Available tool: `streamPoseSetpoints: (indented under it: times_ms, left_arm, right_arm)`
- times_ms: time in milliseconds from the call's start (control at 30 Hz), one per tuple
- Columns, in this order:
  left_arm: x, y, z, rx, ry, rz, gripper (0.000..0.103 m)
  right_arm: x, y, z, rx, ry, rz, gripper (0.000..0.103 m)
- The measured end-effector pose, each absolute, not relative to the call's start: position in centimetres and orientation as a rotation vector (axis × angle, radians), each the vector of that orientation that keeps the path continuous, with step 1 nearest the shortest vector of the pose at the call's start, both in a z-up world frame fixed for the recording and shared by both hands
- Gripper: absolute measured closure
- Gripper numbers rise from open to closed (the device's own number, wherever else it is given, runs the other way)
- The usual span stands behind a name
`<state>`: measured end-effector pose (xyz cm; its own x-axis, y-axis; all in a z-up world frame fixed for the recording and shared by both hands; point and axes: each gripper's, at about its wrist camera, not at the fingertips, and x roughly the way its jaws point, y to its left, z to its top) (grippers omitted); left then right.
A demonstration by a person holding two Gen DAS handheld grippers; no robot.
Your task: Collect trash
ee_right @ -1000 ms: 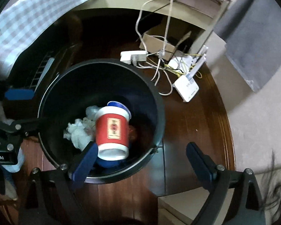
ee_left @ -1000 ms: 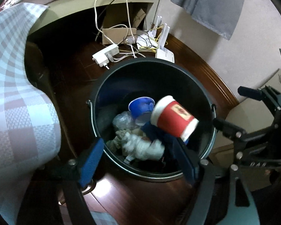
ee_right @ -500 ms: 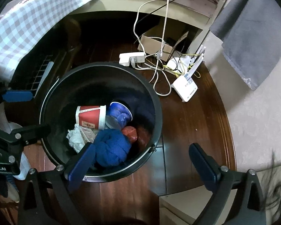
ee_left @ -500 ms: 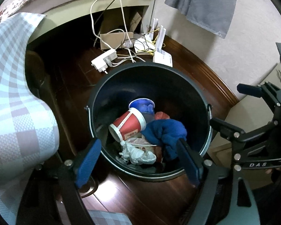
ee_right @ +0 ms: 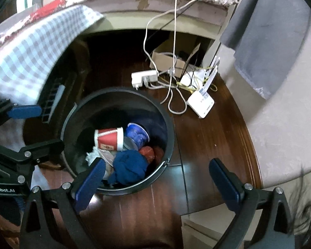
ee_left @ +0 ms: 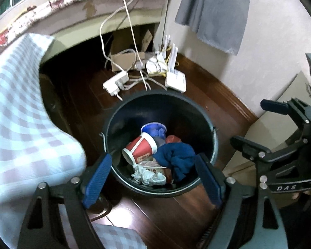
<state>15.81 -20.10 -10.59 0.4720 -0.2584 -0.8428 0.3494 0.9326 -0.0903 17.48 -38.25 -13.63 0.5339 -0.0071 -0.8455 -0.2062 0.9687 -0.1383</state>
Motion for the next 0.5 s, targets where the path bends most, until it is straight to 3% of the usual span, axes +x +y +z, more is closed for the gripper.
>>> streamPoseSetpoints:
  times_ms: [500]
  left_arm:
    - [11.2, -15.6, -3.0, 0.077, 0.875, -0.344, 0.016]
  right_arm:
    - [13.0, -35.4, -5.2, -0.158, 0.888, 0.125, 0.002]
